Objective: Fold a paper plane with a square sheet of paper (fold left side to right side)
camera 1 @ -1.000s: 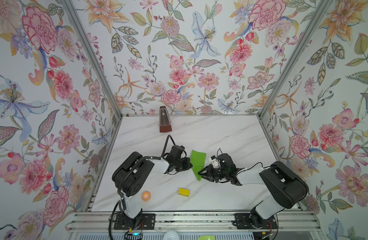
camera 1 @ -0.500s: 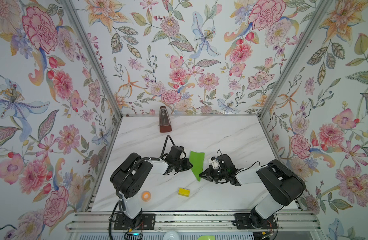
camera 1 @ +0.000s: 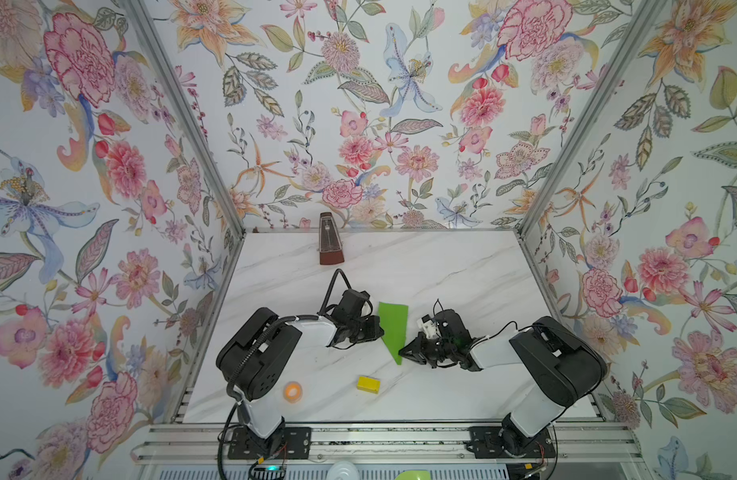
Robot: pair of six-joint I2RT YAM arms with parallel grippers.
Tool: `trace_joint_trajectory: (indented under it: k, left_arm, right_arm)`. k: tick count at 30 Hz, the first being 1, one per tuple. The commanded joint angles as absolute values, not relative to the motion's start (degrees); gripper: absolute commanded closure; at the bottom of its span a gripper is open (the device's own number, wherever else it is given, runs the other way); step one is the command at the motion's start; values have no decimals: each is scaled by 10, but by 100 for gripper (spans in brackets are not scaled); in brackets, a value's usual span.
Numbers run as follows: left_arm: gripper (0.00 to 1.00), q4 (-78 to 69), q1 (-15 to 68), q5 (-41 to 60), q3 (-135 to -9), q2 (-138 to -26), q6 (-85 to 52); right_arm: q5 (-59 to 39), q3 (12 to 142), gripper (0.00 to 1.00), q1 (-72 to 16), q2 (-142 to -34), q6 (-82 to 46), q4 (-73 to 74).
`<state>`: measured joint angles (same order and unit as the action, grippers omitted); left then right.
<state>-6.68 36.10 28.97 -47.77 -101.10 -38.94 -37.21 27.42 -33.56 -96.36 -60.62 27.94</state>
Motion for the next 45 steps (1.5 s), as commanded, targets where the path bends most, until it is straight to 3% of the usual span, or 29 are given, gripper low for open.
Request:
trace_joint_trajectory:
  k: [1,15,45]
  left_arm:
    - [98,16,368,257,-514,-987,-347]
    - [100,206,421,195,-665,-1047,-296]
    - [100,201,429,211,-746,-1153,-290]
  right_arm:
    - [-373,284,100,-333,-978,-579,246]
    - [-384,316,100,-342,-1001,-537,195]
    - [-398,320,100,-349,-1023,-521,190]
